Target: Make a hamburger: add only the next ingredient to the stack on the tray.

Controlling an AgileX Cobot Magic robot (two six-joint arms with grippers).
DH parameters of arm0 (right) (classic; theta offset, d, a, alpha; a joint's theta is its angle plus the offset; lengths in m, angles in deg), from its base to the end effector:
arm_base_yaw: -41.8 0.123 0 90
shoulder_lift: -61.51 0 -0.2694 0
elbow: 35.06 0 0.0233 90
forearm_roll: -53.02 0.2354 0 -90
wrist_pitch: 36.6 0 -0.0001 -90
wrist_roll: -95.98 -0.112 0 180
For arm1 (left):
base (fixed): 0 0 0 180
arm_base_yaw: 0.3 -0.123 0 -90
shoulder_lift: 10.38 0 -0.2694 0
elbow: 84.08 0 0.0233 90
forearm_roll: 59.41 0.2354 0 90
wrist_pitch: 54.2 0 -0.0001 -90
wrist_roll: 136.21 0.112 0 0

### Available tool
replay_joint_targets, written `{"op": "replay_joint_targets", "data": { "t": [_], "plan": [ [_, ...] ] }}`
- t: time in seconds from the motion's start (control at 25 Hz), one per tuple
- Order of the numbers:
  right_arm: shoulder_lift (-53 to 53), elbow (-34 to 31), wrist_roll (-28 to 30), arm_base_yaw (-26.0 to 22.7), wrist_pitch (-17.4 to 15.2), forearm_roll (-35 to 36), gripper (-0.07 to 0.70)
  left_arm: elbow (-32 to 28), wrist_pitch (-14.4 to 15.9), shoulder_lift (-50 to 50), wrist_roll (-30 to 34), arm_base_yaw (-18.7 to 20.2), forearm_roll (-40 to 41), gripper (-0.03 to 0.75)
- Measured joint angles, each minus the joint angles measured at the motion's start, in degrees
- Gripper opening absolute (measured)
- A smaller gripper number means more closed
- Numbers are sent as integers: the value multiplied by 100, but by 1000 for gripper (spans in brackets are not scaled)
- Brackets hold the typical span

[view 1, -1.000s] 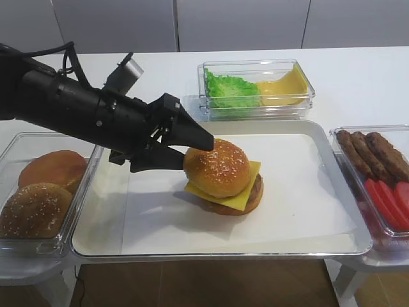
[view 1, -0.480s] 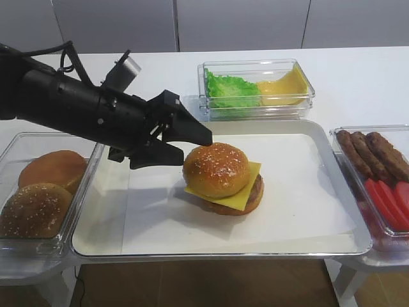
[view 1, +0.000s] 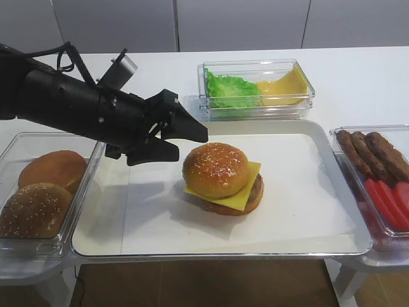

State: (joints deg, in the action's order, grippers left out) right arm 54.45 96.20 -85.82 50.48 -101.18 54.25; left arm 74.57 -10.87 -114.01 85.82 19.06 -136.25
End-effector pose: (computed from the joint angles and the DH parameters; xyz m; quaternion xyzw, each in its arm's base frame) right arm 0.0103 0.0038 0.2510 -0.0529 0.8660 0.0561 0.4940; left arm 0.2831 -0.1789 0.2079 0.0485 0.8776 -0.4454 0.1707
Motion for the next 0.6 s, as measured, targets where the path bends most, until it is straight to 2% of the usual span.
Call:
{"op": "replay_joint_targets", "data": {
  "t": [0.6],
  "plan": [
    [0, 0, 10, 0, 0, 0, 355, 0, 108, 0, -142, 0, 259, 536]
  ]
}}
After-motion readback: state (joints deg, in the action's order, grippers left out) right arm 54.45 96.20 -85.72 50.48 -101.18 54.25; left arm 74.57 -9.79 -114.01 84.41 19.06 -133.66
